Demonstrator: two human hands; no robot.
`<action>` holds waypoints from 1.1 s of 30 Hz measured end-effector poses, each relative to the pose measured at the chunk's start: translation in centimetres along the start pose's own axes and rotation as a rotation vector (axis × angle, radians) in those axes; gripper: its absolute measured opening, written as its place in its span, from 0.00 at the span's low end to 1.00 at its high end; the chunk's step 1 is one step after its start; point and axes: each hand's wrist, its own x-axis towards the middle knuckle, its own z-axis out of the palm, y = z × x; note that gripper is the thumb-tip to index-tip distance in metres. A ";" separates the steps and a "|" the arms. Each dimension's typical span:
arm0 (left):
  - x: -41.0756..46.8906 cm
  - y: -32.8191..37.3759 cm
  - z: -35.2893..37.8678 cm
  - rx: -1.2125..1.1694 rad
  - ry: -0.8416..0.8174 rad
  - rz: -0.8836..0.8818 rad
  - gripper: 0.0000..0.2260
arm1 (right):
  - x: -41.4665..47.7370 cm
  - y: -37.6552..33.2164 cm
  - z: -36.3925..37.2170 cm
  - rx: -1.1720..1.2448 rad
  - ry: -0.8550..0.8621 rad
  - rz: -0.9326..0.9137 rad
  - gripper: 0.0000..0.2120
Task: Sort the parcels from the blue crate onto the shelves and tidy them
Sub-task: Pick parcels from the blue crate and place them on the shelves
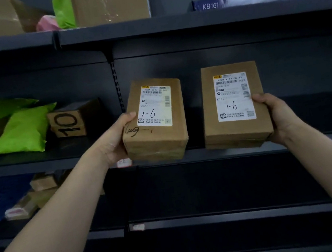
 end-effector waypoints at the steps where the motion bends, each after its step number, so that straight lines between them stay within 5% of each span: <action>1: 0.7 0.4 -0.2 0.009 0.008 -0.030 0.14 | 0.4 -0.1 0.0 -0.016 0.010 0.019 0.08; 7: 3.9 0.9 -0.7 0.067 0.041 -0.141 0.13 | 3.9 0.1 0.1 -0.050 -0.037 0.134 0.17; 18: 6.7 0.9 -0.5 0.034 0.150 -0.197 0.15 | 8.3 0.0 0.3 -0.240 0.013 0.300 0.17; 33: 7.5 0.3 -1.0 -0.037 0.175 -0.170 0.12 | 8.8 0.8 0.6 -0.350 0.016 0.290 0.21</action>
